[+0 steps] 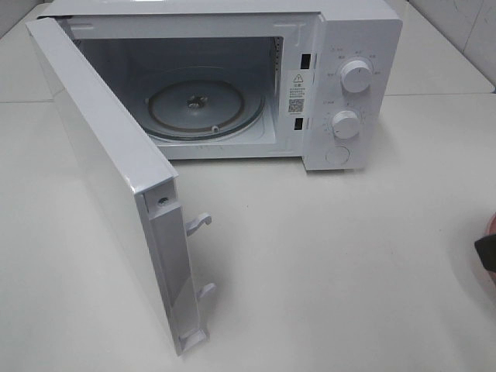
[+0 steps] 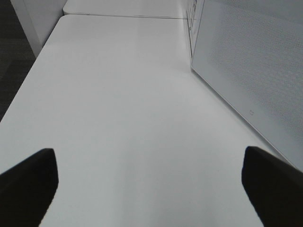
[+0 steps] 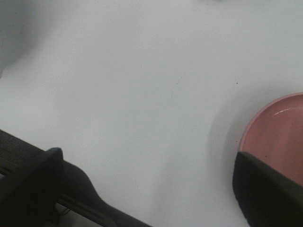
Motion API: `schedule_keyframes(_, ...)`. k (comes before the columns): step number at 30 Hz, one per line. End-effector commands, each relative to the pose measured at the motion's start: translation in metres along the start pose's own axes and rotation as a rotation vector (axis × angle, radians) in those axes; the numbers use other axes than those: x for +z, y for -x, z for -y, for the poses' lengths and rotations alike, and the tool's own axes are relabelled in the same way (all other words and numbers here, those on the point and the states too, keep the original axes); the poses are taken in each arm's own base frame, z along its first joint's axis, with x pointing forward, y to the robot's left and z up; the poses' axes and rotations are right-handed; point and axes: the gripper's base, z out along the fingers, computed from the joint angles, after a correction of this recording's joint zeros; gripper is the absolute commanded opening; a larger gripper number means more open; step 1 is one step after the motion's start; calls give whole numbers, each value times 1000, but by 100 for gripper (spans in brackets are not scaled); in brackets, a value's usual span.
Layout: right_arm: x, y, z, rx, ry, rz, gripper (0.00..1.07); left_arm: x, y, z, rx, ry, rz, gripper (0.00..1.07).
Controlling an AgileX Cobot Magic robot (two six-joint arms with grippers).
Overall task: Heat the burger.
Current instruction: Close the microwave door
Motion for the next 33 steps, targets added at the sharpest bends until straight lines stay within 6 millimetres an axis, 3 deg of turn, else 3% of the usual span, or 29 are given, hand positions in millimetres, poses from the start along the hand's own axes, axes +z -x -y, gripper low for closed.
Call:
schedule_keyframes(1, -5, -4, 1, -20, -8, -2, 87, -1, 0, 0, -5, 1, 25, 98)
schedule_keyframes(12, -39, -32, 2, 38, -34, 138, 83, -1, 0, 0, -5, 1, 25, 98)
schedule_keyframes(15, -40, -35, 3, 37, -44, 152, 83, -1, 0, 0, -5, 1, 25, 98)
schedule_keyframes(17, -43, -50, 4, 89, -73, 204, 83, -1, 0, 0, -5, 1, 25, 98)
schedule_keyframes(25, -53, -80, 5, 187, -179, 350, 81, -1, 0, 0, -5, 1, 25, 98)
schedule_keyframes(33, -60, -98, 1, 250, -261, 476, 78, -1, 0, 0, -5, 1, 25, 98)
